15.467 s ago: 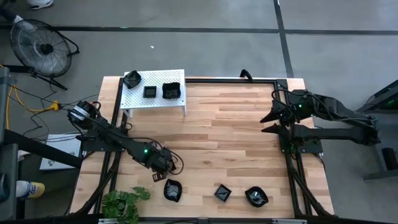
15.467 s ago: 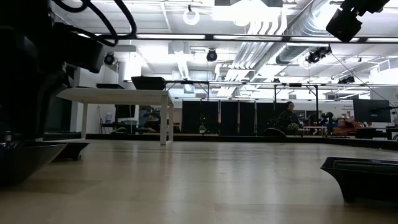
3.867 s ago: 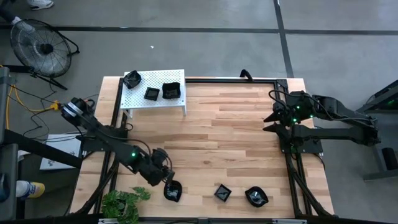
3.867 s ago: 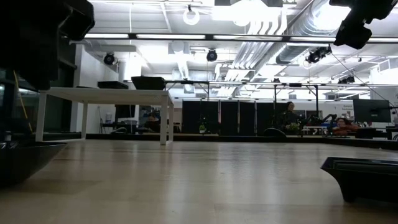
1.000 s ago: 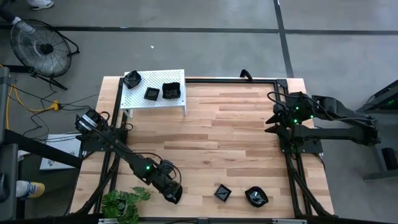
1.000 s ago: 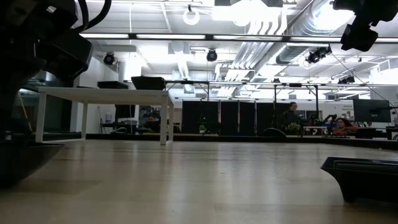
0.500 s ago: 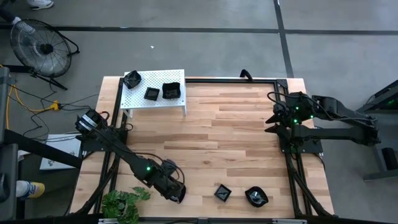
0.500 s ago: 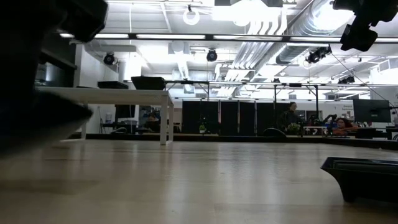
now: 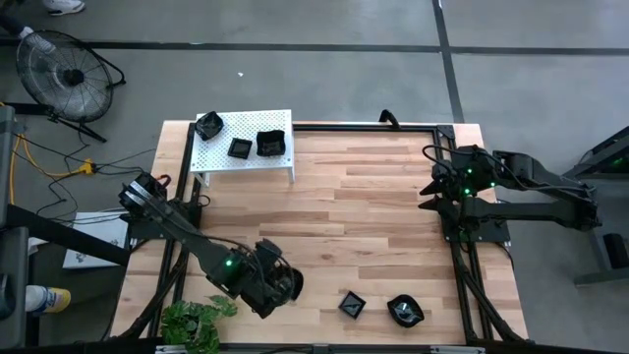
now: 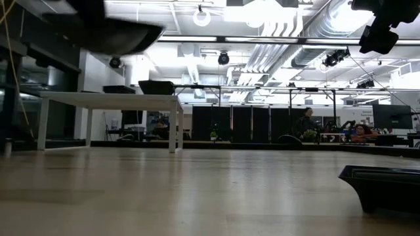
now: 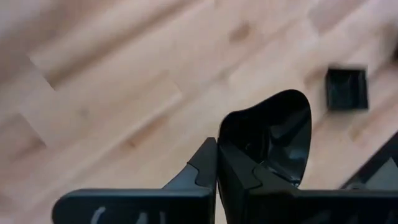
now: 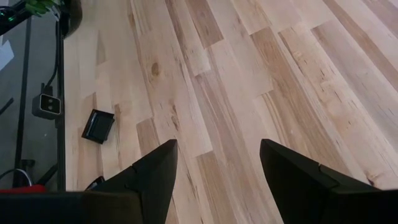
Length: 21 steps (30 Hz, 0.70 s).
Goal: Pick & Place Mini shaped plates
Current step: Stack the black leaf shaped plate on top of the black leaf shaped plate on the shelf
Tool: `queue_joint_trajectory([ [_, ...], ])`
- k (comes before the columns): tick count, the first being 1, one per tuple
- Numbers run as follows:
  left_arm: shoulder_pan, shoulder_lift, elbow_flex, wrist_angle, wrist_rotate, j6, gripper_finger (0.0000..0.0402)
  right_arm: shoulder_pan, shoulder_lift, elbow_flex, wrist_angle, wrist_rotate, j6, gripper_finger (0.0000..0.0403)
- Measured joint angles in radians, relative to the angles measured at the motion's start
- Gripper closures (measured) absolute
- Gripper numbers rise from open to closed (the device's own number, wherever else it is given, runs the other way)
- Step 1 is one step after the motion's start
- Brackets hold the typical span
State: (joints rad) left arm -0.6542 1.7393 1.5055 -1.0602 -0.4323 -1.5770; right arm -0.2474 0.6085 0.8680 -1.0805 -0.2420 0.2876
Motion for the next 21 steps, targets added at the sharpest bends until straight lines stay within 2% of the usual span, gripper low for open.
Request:
queue_joint_trajectory([
  [3,0.012,0.000,0.059,-0.102,-0.073,-0.001,0.0401,0.000,0.000,0.000,0.000,0.000,0.000,0.0178],
  [8,0.069,-0.037,0.104,-0.237,-0.078,0.058,0.0401,0.000,0.000,0.000,0.000,0.000,0.000,0.0178],
  [21,0.302,-0.313,0.104,-0.467,-0.075,0.357,0.0401,0.000,0.000,0.000,0.000,0.000,0.000,0.0178],
])
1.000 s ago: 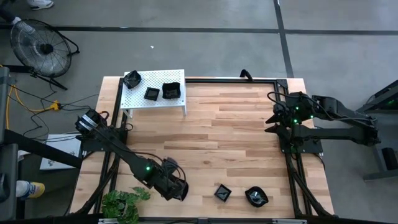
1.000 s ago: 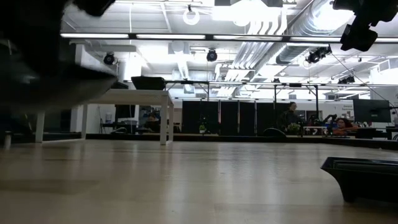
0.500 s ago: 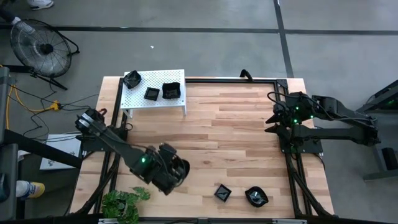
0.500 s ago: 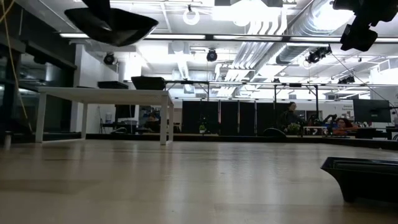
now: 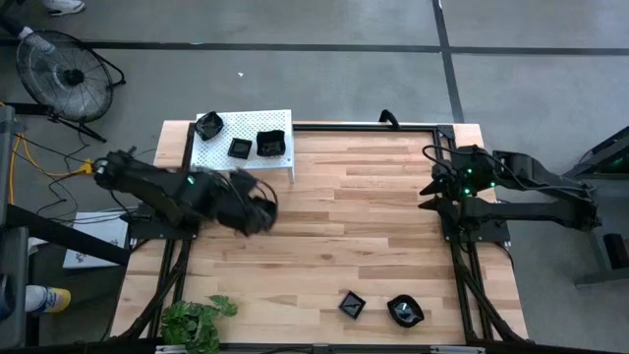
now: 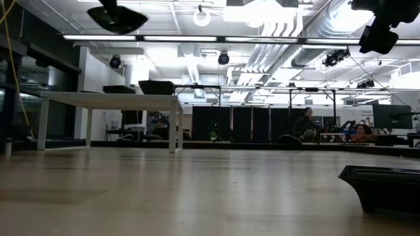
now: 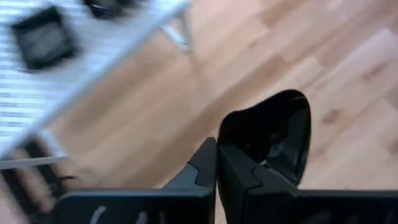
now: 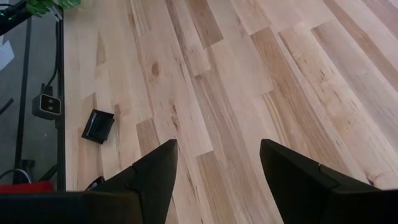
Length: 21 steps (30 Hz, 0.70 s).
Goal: Pick & Place Mini shaped plates
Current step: Stack the black leaf shaped plate on top of the black leaf shaped plate on the shelf
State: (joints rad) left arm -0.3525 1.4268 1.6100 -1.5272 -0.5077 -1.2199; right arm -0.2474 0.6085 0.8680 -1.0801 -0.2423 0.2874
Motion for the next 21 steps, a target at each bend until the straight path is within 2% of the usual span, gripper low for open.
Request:
queue_joint_trajectory([
  [4,0.115,-0.097,-0.001,-0.044,-0.004,0.094,0.0401,0.000,0.000,0.000,0.000,0.009,0.000,0.0178],
  [10,0.358,-0.219,-0.004,-0.044,-0.031,0.295,0.0401,0.000,0.000,0.000,0.000,0.035,0.022,0.0178],
  [21,0.831,-0.256,-0.005,-0.025,0.039,0.682,0.0401,0.000,0.001,0.000,0.004,0.131,0.070,0.0178],
])
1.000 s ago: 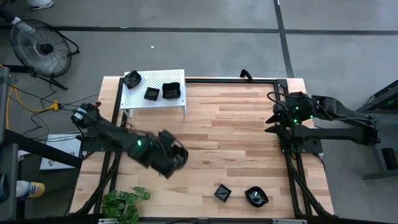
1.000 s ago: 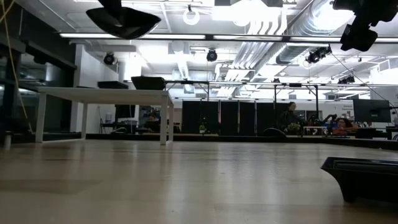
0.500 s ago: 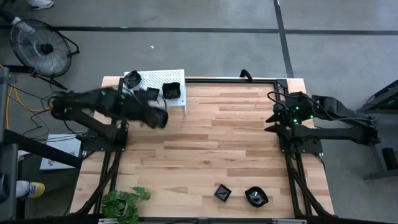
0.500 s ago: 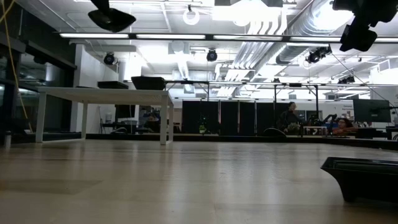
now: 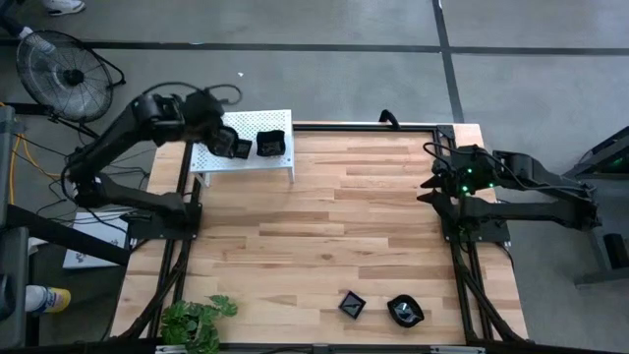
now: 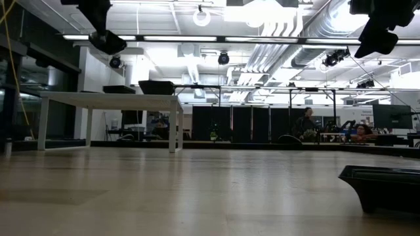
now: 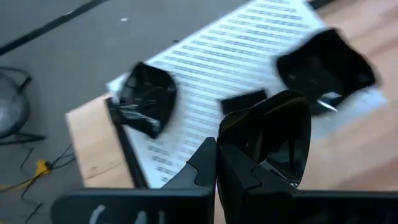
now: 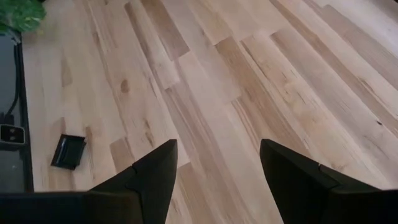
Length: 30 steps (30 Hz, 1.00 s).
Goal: Pick & Place Mini shaped plates
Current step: Stack the black leaf shaped plate on top of the black leaf shaped plate on the shelf
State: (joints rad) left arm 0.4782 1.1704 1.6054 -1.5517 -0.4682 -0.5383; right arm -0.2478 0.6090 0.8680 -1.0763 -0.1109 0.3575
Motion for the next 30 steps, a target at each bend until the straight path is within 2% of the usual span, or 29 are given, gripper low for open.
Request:
queue_joint_trajectory([
  [5,0.123,0.002,-0.014,0.090,-0.011,0.029,0.0401,0.000,0.000,0.000,0.002,0.030,0.031,0.0178],
  [11,0.179,-0.003,-0.076,0.125,-0.015,-0.112,0.0401,0.000,0.000,0.000,0.003,0.045,0.063,0.0178],
  [15,0.176,-0.032,-0.179,0.206,-0.036,-0.261,0.0401,0.000,0.000,0.000,0.007,0.054,0.072,0.0178],
  [20,0.176,-0.127,-0.329,0.380,-0.093,-0.499,0.0401,0.000,0.000,0.000,0.014,0.073,0.071,0.0178],
  [24,0.174,-0.193,-0.446,0.448,-0.128,-0.698,0.0401,0.000,0.000,0.000,0.027,0.076,0.069,0.0178],
  [30,0.084,-0.252,-0.586,0.487,-0.251,-0.999,0.0401,0.000,0.000,0.000,0.041,0.075,0.071,0.0178],
])
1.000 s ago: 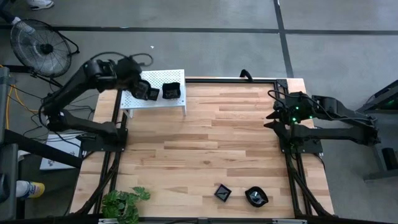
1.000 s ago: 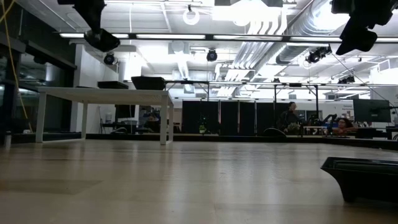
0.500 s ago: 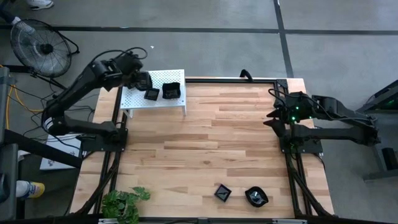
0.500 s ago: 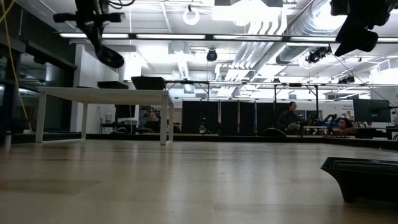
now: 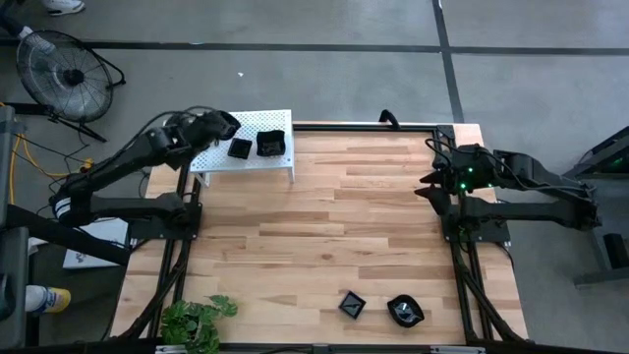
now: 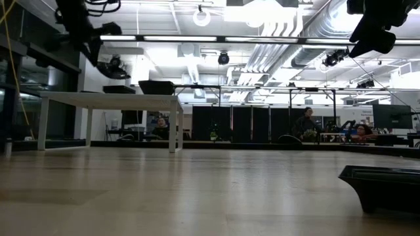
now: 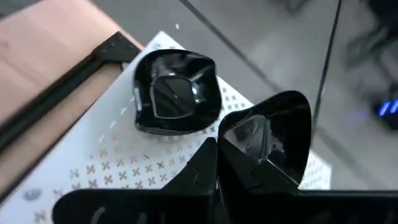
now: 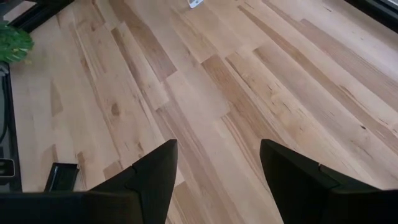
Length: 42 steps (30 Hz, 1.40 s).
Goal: Pick & Place Mini shaped plates
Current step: Stack the black leaf shaped plate on top of the black leaf shaped plate on the shelf
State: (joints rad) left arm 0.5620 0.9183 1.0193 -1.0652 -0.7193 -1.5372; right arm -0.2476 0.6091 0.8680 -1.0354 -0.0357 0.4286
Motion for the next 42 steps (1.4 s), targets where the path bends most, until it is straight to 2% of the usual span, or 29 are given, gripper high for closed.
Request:
queue_joint_trajectory([
  [3,-0.051,-0.013,-0.057,0.011,-0.087,-0.145,0.0401,0.000,0.000,0.000,0.001,0.000,0.001,0.0178],
  [9,-0.051,-0.014,-0.120,0.220,-0.208,-0.170,0.0401,0.000,0.000,0.000,0.001,0.003,0.017,0.0178],
  [13,-0.051,-0.011,-0.135,0.266,-0.340,-0.177,0.0401,0.000,0.000,0.000,0.001,0.004,0.036,0.0178],
  [15,-0.051,-0.011,-0.135,0.263,-0.370,-0.178,0.0401,0.000,0.000,0.000,0.001,0.003,0.050,0.0178],
  [18,-0.042,-0.011,-0.135,0.264,-0.374,-0.181,0.0401,0.000,0.000,0.000,0.001,0.003,0.073,0.0178],
  [32,0.133,-0.018,-0.210,0.351,-0.228,-0.177,0.0401,0.000,0.000,0.000,0.002,0.049,0.142,0.0178],
  [42,0.139,-0.061,-0.279,0.349,-0.210,-0.169,0.0401,0.000,0.000,0.000,0.002,0.051,0.178,0.0178],
])
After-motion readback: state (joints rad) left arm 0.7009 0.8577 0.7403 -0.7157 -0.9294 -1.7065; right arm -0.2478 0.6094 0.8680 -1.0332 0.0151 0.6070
